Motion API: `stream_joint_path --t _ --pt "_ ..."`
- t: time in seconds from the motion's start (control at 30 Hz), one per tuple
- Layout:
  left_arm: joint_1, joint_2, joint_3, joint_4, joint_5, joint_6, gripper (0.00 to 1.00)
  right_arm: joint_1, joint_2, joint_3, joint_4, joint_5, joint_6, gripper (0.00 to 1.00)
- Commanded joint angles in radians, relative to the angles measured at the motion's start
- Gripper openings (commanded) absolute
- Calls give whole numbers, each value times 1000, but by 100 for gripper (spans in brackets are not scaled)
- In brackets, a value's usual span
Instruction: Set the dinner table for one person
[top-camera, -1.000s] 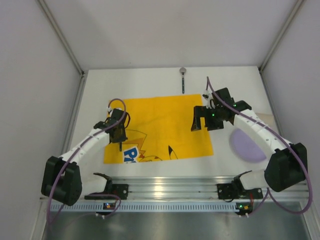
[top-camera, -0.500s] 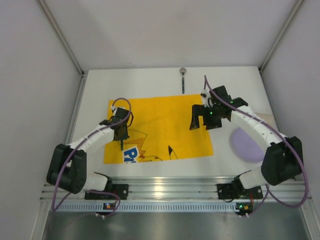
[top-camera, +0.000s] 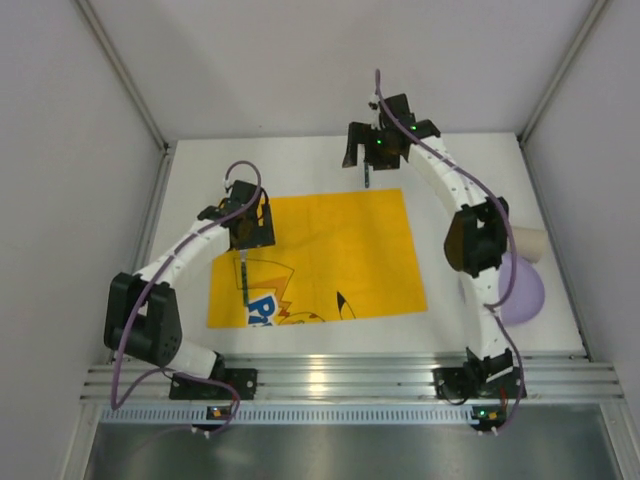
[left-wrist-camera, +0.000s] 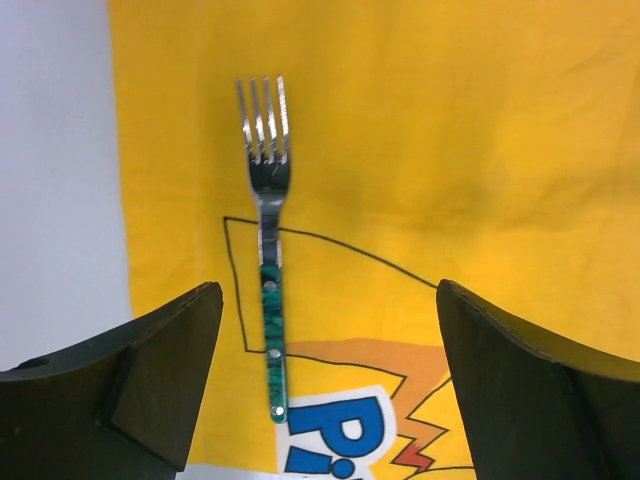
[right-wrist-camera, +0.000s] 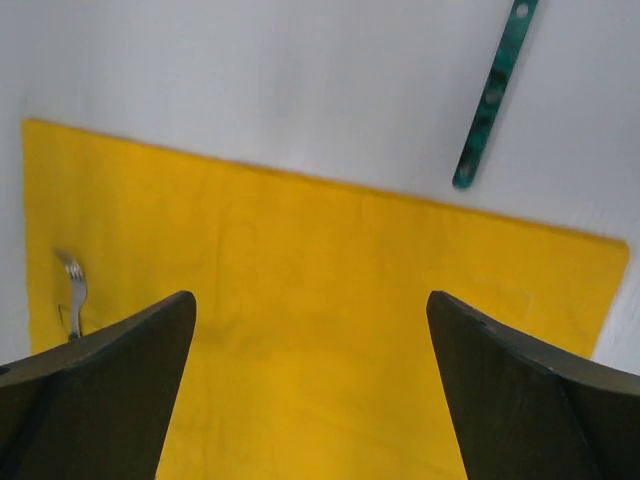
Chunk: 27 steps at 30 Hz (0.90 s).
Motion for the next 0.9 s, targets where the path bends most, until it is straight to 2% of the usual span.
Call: stream_joint_path --t 0.0,0.03,0.07,0.17,0.27,0.47,0.5,0.63,0.7,0.77,0.83,0.87 --pt "3 49 97 -60 107 -1 93 -26 237 346 -75 102 49 100" --pt "3 61 103 -54 123 3 92 -30 329 384 -75 117 64 100" --pt "5 63 109 -48 141 5 92 -33 352 392 -63 155 76 100" --pt "5 75 121 -26 141 61 92 -34 366 297 49 268 110 100" --pt "26 88 132 -33 152 98 92 -19 423 352 25 396 106 100" --pt "38 106 132 -26 150 89 92 4 481 410 -20 526 57 81" --pt "43 115 132 -25 157 89 92 10 503 432 -28 545 26 77" --pt "67 146 138 -23 149 72 92 67 543 481 -26 666 -135 79" --pt "80 164 155 -55 154 40 91 64 525 455 -32 654 -90 84" --pt "86 178 154 -51 169 28 91 65 527 458 -25 645 -101 84" --pt "86 193 151 -56 175 20 91 55 537 462 -22 634 -98 81" --pt "87 200 152 -60 173 14 91 56 541 462 -19 646 -105 75"
